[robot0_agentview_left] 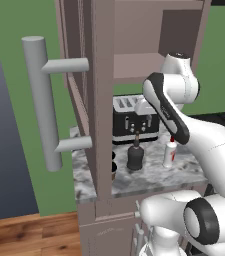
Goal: Sort all alcoholic drinks to one cabinet, and non-alcoholic drinks to the other.
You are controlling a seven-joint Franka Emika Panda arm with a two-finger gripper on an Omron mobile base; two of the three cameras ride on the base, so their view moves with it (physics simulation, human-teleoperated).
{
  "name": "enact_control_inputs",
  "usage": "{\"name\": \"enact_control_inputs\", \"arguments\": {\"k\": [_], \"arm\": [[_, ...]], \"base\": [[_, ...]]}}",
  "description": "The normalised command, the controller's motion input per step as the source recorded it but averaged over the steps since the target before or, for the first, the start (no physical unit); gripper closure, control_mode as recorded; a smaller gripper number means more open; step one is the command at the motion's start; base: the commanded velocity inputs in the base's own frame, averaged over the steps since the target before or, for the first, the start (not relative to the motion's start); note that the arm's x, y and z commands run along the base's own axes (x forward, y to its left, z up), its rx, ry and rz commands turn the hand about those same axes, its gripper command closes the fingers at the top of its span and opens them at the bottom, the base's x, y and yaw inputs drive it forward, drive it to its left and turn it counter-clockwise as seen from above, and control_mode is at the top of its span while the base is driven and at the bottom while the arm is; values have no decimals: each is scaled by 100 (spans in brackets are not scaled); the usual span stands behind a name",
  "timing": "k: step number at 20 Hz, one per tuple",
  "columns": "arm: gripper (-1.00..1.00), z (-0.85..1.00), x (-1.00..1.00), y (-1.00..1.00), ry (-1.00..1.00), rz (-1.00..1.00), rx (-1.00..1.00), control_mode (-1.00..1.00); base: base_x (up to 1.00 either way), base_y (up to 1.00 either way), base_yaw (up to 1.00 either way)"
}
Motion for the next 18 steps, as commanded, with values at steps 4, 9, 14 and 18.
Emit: {"name": "enact_control_inputs", "arguments": {"k": [4, 9, 14, 18], "arm": [[-100, -9, -1, -4, 0, 2, -1, -100], [-100, -17, -1, -12, 0, 4, 0, -100], [-100, -17, -6, -18, 0, 3, 0, -100], [-100, -13, -8, -11, 0, 1, 0, -100]], "base": [[0, 0, 0], [0, 0, 0], [0, 0, 0], [0, 0, 0]]}}
